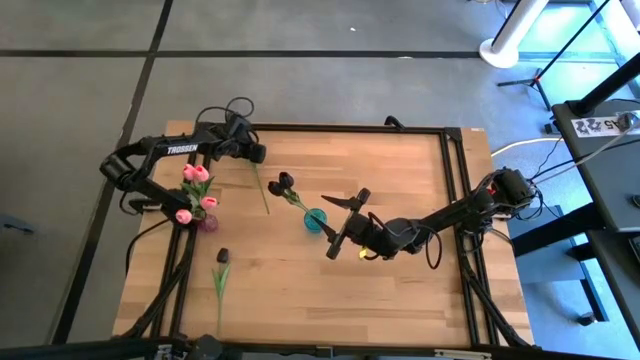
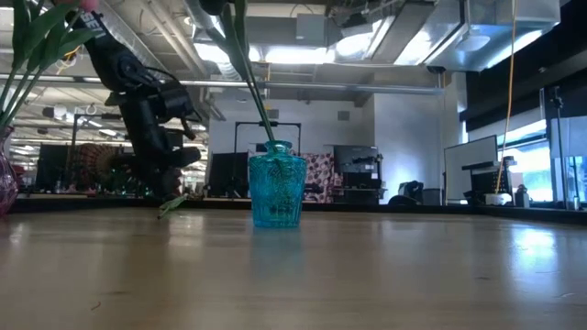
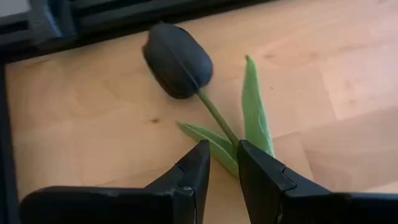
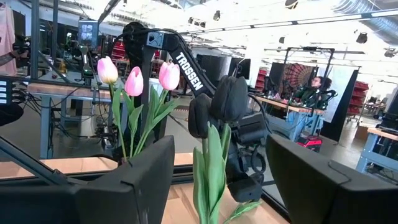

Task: Sort flowers into vase by color
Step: Put the top black tulip into the blue vase

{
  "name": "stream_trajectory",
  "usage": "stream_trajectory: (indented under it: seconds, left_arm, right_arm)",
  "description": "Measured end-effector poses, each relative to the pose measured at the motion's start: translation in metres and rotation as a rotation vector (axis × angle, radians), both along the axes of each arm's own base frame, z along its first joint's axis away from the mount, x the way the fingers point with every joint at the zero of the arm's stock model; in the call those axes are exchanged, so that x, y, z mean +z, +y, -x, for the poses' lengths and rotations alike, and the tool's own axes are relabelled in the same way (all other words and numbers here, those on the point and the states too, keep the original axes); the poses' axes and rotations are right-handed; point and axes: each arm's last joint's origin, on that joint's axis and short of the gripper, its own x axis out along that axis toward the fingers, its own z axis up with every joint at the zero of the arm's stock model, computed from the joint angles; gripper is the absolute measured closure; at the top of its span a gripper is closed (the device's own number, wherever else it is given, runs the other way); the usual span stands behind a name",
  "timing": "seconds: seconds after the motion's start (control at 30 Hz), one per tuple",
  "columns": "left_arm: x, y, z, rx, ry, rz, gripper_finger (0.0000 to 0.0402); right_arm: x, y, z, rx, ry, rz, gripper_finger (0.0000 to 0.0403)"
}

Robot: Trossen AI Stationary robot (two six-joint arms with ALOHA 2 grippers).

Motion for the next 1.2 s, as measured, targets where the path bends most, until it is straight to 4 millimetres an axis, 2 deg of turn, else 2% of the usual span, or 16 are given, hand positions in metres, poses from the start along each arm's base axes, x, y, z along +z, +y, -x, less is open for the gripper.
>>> stream_trajectory:
  seconds: [0.27,0.47,0.9,1.03,1.2]
  left_arm:
    - [0.002,0.005,-0.004,0.005,-0.056,-0.046,0.0277]
    - [-0.015,0.009,-0.013,0.051,-0.023,-0.039,0.0264]
    - [-0.015,0.008,-0.015,0.079,-0.022,-0.035,0.0266]
    - [-0.019,0.005,-0.021,0.054,-0.066,0.007,0.0280]
    - [-0.029,0.001,-0.032,0.021,-0.043,0.006,0.0310]
  right_arm:
    - [-0.001,0.000,0.000,0.000,0.007,0.003,0.0150]
    - [-0.001,0.000,0.000,0.001,0.016,0.006,0.0150]
    - [-0.004,0.000,-0.001,0.004,0.033,-0.005,0.0150]
    - [-0.004,0.000,-0.001,0.004,0.032,-0.005,0.0150]
    - [-0.004,0.000,-0.001,0.009,0.016,-0.034,0.0150]
